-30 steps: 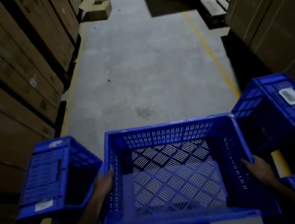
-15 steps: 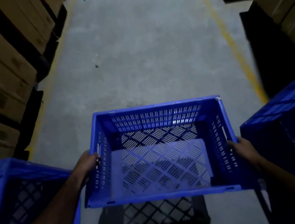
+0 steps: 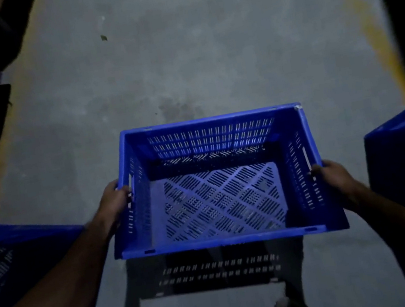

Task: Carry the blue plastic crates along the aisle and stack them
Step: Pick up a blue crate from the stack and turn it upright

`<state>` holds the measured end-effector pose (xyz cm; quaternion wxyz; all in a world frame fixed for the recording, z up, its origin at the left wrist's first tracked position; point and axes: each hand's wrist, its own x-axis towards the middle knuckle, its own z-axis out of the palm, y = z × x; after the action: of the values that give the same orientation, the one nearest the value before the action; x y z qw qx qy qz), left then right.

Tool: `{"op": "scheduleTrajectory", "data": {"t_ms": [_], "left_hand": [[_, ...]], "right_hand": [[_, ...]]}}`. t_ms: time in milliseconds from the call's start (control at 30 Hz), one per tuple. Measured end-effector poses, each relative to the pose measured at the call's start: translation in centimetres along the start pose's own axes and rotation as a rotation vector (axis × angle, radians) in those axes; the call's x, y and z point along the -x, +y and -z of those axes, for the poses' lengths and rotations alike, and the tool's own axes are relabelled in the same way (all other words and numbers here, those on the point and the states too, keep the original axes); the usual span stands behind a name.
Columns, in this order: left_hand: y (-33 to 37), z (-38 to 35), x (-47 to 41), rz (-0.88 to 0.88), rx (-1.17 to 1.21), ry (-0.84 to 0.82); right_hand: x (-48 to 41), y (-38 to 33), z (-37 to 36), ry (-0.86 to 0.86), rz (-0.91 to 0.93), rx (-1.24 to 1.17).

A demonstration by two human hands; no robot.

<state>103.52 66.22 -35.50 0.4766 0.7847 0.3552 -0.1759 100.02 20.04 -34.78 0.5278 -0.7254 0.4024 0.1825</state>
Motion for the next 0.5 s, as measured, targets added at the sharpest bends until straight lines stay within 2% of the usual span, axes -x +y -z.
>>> {"op": "scheduleTrajectory", "data": {"t_ms": [500], "left_hand": [[-2.8, -2.8, -0.9, 0.102, 0.046, 0.009]], "right_hand": [[-2.6, 2.0, -1.0, 0.012, -0.062, -0.002]]}}
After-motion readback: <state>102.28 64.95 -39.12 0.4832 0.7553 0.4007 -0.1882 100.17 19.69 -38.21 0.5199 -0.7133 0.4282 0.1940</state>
